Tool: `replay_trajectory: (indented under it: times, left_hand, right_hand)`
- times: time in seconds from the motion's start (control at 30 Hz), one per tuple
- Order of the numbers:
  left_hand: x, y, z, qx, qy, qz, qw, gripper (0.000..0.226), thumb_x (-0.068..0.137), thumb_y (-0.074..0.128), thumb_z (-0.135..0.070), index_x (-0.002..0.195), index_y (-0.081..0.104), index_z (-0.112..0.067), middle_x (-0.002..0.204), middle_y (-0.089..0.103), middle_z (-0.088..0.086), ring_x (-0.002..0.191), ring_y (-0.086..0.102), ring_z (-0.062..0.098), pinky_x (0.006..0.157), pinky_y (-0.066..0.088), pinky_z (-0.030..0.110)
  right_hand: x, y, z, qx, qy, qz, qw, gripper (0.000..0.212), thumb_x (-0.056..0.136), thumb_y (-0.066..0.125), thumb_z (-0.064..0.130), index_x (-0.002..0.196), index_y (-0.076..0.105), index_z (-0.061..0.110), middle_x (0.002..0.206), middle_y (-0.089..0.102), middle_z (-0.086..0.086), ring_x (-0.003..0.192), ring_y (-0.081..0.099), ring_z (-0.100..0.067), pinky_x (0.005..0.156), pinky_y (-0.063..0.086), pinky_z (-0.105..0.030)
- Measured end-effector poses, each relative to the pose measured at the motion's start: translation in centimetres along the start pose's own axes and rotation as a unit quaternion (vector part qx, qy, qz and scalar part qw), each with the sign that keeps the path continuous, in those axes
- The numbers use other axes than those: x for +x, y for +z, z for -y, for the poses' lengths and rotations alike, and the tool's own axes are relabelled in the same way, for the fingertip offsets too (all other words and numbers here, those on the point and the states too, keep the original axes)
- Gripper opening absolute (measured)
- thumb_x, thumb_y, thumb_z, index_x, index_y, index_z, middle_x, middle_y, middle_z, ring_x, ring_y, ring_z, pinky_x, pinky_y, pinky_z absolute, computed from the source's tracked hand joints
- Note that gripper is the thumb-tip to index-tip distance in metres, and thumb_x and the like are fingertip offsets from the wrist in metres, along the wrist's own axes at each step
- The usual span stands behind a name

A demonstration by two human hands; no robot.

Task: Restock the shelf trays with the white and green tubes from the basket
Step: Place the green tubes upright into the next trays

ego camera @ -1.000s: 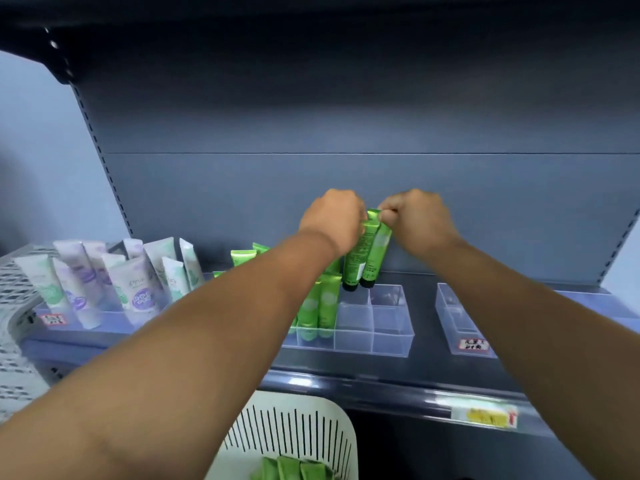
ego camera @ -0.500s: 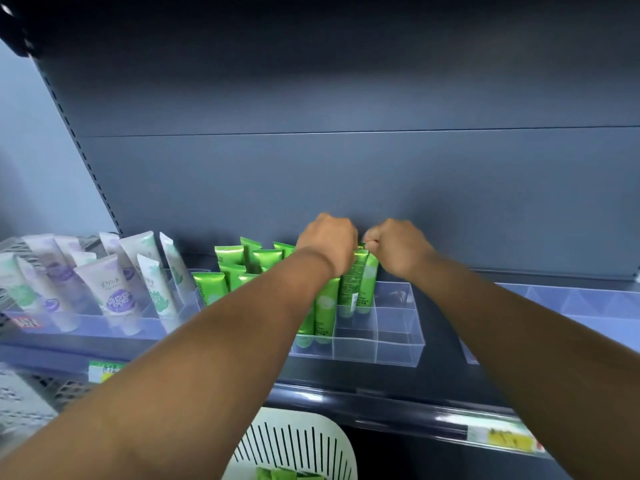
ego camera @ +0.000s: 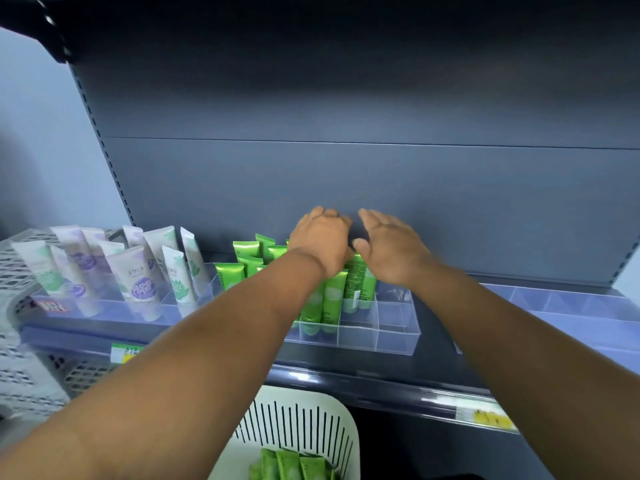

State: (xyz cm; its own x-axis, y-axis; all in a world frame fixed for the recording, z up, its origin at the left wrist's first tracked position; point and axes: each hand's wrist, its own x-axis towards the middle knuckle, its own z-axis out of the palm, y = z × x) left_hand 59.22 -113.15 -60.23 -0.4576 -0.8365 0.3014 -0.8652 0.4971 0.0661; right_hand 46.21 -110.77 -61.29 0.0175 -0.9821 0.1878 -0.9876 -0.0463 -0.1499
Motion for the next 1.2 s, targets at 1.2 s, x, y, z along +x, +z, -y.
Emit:
replay_trajectory:
  times: [1.2]
  left_hand:
    - [-29.2,12.1,16.5,0.021,-0.135,0.286,0.948,0.082,0.094,0.052,-0.041,0.153,0.002,-0.015,0.162,0.002,0.003,0.149,0.004,0.019,0.121,0.01,0.036]
  right_hand:
    - [-15.0,22.1,20.8,0.053,-0.087,0.237,0.966,0.071,0.099,0.036,0.045,0.154,0.001,0.015,0.162,0.0,-0.004,0.15,-0.002,-0.02,0.12,0.001,-0.038]
